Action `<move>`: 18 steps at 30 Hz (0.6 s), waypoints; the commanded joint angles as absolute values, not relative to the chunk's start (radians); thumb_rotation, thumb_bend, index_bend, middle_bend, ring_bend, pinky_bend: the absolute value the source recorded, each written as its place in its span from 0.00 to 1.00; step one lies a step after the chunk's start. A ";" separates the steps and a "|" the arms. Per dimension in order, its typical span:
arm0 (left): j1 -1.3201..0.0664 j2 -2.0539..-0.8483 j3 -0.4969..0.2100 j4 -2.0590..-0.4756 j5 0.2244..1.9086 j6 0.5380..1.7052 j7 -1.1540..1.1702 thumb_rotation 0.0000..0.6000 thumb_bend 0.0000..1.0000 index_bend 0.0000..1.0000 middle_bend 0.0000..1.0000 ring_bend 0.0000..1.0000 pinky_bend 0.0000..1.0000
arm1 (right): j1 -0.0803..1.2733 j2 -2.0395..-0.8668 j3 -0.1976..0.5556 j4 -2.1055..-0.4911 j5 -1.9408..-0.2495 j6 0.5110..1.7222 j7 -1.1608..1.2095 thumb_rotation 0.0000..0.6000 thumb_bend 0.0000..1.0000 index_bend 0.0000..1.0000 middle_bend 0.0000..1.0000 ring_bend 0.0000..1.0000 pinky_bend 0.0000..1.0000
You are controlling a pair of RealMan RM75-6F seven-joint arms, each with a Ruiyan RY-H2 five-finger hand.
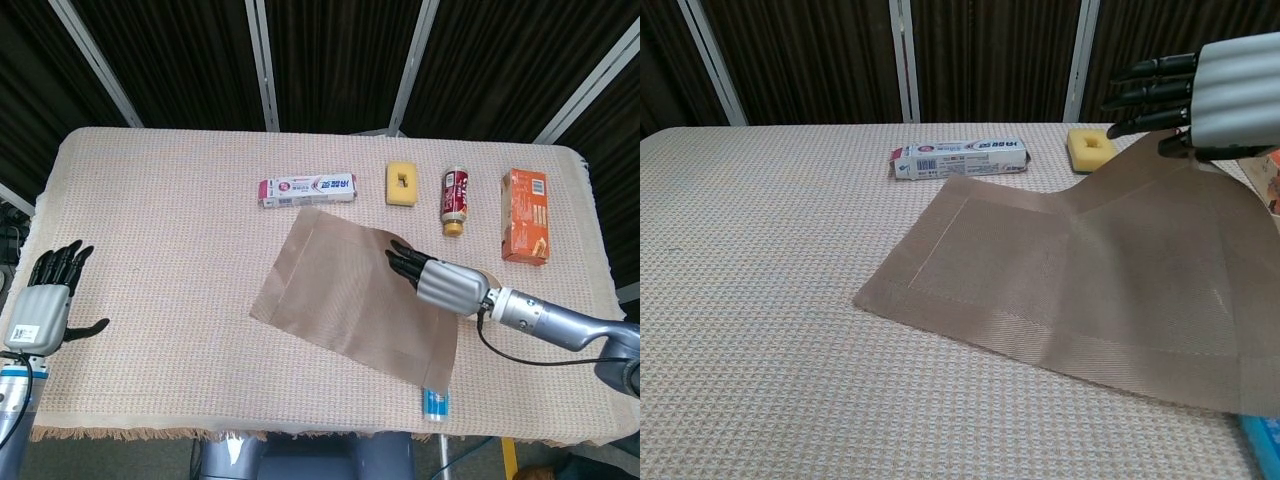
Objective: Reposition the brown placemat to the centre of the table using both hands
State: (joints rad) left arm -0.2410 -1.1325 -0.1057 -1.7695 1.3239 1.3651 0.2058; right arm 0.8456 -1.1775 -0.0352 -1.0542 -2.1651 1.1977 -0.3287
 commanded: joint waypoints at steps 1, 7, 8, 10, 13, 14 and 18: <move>-0.240 -1.131 -0.106 -1.767 1.324 1.365 0.201 1.00 0.04 0.00 0.00 0.00 0.00 | 0.849 -1.218 -0.001 -1.008 -2.113 1.193 -0.338 1.00 0.03 0.06 0.01 0.00 0.00; -0.247 -1.130 -0.100 -1.744 1.332 1.342 0.175 1.00 0.04 0.00 0.00 0.00 0.00 | 0.723 -1.215 0.086 -1.112 -1.905 1.266 -0.388 1.00 0.00 0.00 0.00 0.00 0.00; -0.249 -1.131 -0.100 -1.740 1.334 1.338 0.170 1.00 0.04 0.00 0.00 0.00 0.00 | 0.703 -1.204 0.092 -1.143 -1.879 1.275 -0.393 1.00 0.00 0.00 0.00 0.00 0.00; -0.256 -1.134 -0.096 -1.725 1.355 1.330 0.151 1.00 0.04 0.00 0.00 0.00 0.00 | 0.641 -1.168 0.106 -1.238 -1.799 1.301 -0.388 1.00 0.00 0.00 0.00 0.00 0.00; -0.272 -1.150 -0.093 -1.692 1.392 1.320 0.127 1.00 0.04 0.00 0.00 0.00 0.00 | 0.566 -1.109 0.114 -1.368 -1.703 1.324 -0.372 1.00 0.00 0.00 0.00 0.00 0.00; -0.278 -1.156 -0.093 -1.681 1.403 1.314 0.119 1.00 0.04 0.00 0.00 0.00 0.00 | 0.544 -1.088 0.116 -1.411 -1.671 1.330 -0.366 1.00 0.00 0.00 0.00 0.00 0.00; -0.324 -1.192 -0.087 -1.638 1.457 1.264 0.076 1.00 0.05 0.00 0.00 0.00 0.00 | 0.447 -1.003 0.116 -1.577 -1.545 1.359 -0.325 1.00 0.00 0.00 0.00 0.00 0.00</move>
State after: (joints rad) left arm -0.3010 -1.1734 -0.0913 -1.6579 1.4322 1.2895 0.0988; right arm 0.5496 -1.0891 0.1025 -1.4349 -1.6503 1.3175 -0.3614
